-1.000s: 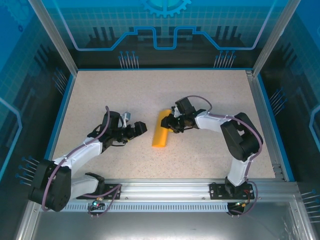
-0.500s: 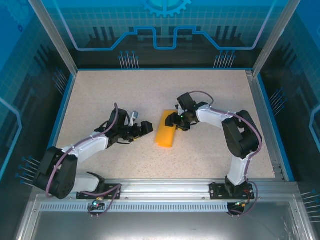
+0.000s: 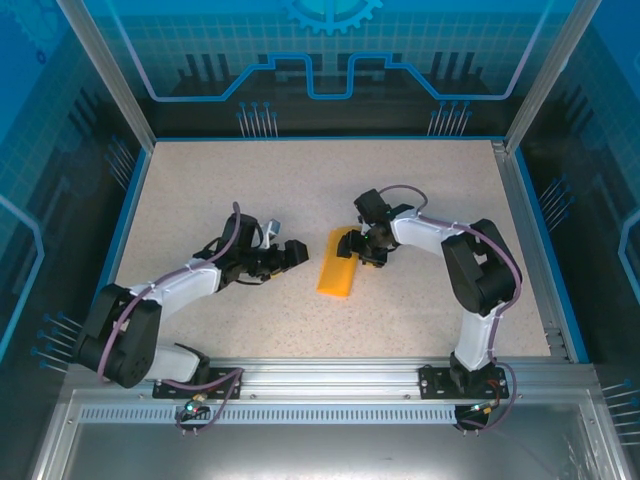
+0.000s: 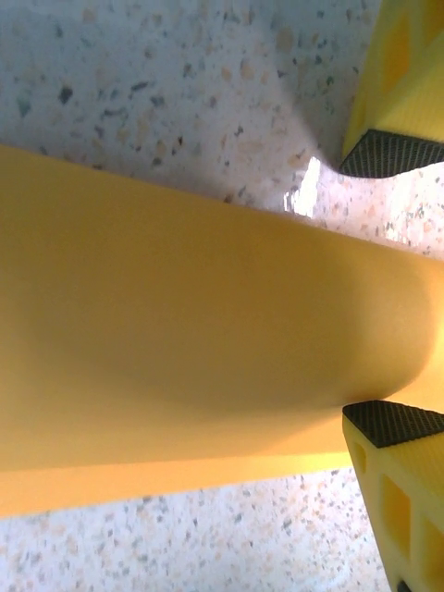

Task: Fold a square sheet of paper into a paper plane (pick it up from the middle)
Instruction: Fold the square sheet of paper in half at the center of the table, then hold the square sheet of paper at the center of the table.

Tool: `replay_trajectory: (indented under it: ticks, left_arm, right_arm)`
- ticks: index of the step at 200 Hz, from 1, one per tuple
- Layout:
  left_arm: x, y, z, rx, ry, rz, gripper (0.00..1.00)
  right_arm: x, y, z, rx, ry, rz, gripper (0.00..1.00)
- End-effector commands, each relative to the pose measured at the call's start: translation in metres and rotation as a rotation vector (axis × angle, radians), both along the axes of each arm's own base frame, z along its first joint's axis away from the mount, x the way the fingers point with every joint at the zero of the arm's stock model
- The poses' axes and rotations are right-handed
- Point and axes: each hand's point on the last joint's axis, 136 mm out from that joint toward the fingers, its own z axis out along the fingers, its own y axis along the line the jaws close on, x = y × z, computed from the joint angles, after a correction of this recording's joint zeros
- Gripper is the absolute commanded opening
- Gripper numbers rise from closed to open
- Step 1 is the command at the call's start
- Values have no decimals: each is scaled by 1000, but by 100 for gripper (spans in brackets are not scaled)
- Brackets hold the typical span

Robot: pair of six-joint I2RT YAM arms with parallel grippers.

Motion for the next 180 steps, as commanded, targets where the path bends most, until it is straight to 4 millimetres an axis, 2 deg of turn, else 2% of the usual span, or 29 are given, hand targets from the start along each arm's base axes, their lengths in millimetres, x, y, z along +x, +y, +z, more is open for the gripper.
replay_trajectory:
  ticks: [1,34,50,72,89,109,137,180]
  left_arm:
    - [4,-12,9,-31,-21,-55,94]
    - [8,-25,10,-43,-12,-93,88]
    - [12,-33,7,-44,7,-109,82]
    - [16,-44,0,-51,44,-127,64]
    - [19,-47,-10,-37,87,-116,42]
    - [26,-46,-21,-29,120,-77,29]
    - [28,-57,-32,-45,168,-92,20]
    - [28,-74,-38,-59,185,-134,19]
  right_arm:
    - [-8,-8,-16,-73,60,-12,70]
    - [-11,1,-21,-78,75,41,73]
    - [-12,-1,-24,-104,86,48,75]
    - [-11,0,-28,-105,97,50,77]
    - [-12,4,-28,-106,97,75,78]
    - [-13,1,-30,-121,103,78,79]
    - [-15,0,-33,-131,112,98,80]
    - [-16,-1,-35,-132,117,97,81]
